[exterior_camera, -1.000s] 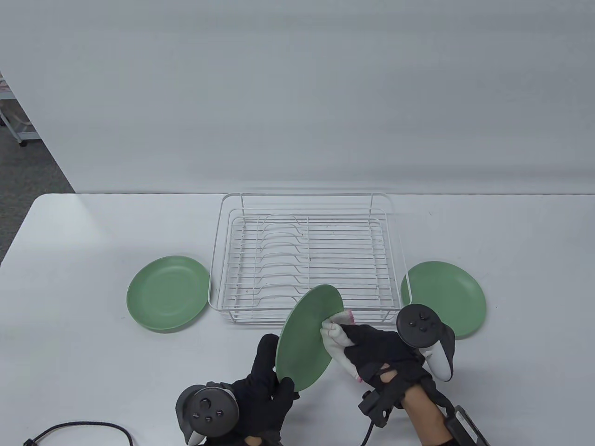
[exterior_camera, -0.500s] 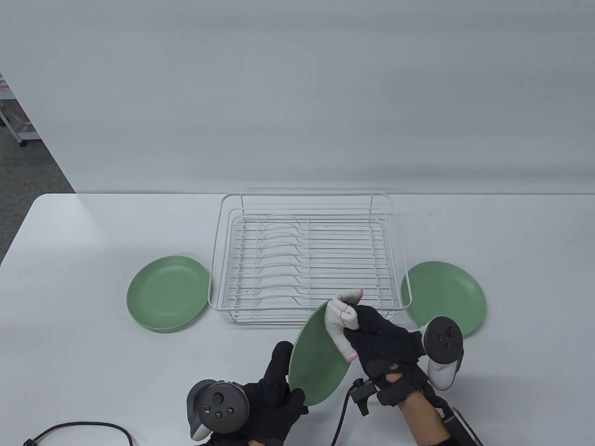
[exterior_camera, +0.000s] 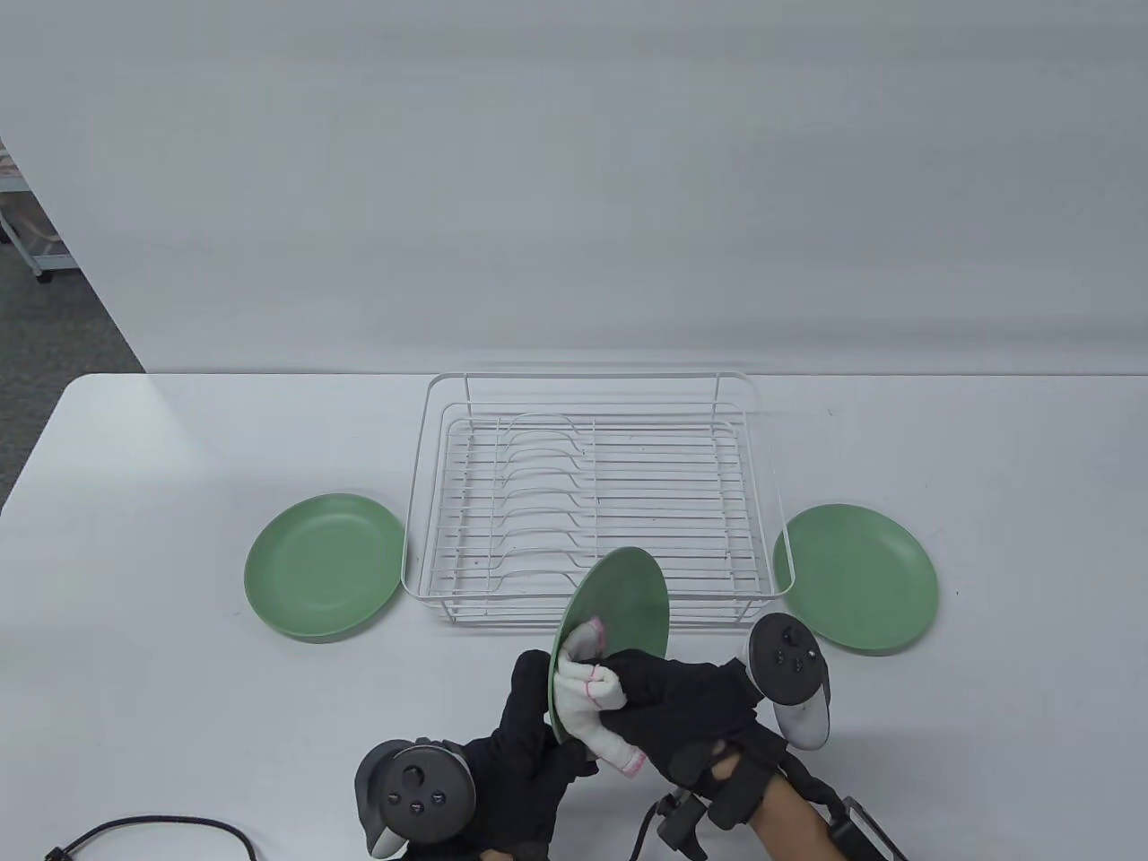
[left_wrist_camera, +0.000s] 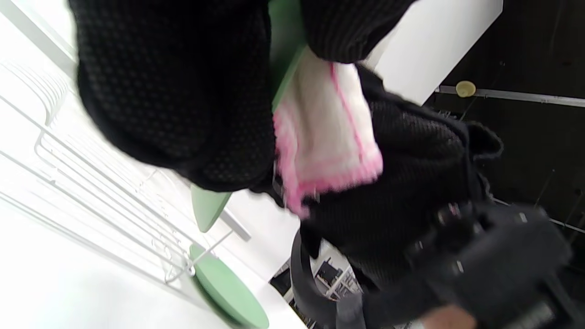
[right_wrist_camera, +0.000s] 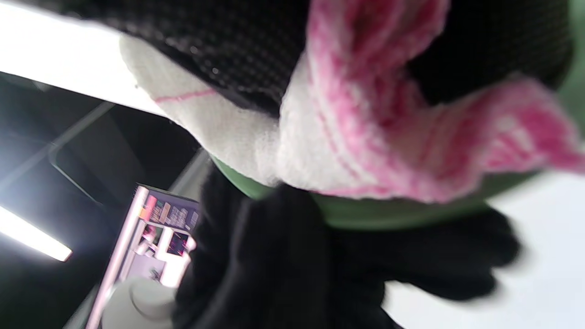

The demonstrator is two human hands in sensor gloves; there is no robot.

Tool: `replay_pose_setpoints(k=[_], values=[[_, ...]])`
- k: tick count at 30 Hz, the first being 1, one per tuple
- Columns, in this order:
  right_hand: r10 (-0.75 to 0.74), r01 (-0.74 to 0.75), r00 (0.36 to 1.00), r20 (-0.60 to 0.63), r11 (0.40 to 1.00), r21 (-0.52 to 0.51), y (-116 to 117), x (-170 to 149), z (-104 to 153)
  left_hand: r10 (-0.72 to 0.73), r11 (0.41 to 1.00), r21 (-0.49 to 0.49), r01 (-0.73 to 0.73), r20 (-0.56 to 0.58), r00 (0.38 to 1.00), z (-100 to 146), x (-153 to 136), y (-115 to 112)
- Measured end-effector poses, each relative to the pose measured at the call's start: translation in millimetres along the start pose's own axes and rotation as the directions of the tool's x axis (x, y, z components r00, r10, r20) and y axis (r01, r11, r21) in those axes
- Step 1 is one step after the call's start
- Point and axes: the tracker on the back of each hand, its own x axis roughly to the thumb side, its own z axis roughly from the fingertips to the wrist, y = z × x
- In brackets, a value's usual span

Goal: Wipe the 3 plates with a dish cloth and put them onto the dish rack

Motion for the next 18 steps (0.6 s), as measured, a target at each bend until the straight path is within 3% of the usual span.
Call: replay_pose_setpoints(k=[6, 8, 14, 18], values=[[0.109, -0.088, 0.978, -0.181, 0.989, 0.118, -12, -10, -3, -0.016, 0.997, 0.072, 0.016, 0.012, 1.000, 2, 3, 6], [0.134, -0.109, 0.963, -0.232, 0.987, 0.116, -19, -15, -2, -0.031, 0.997, 0.072, 0.031, 0.008, 0.999, 2, 3, 6], [0.212, -0.254, 0.917, -0.339, 0.963, -0.086, -46, -22, 3, -0.079, 0.996, 0.053, 0.078, 0.023, 0.997, 2, 7, 4], [0.127, -0.215, 0.944, -0.305, 0.937, -0.275, -60, -26, 8, -0.082, 0.997, 0.008, 0.082, 0.025, 0.996, 0, 7, 0]])
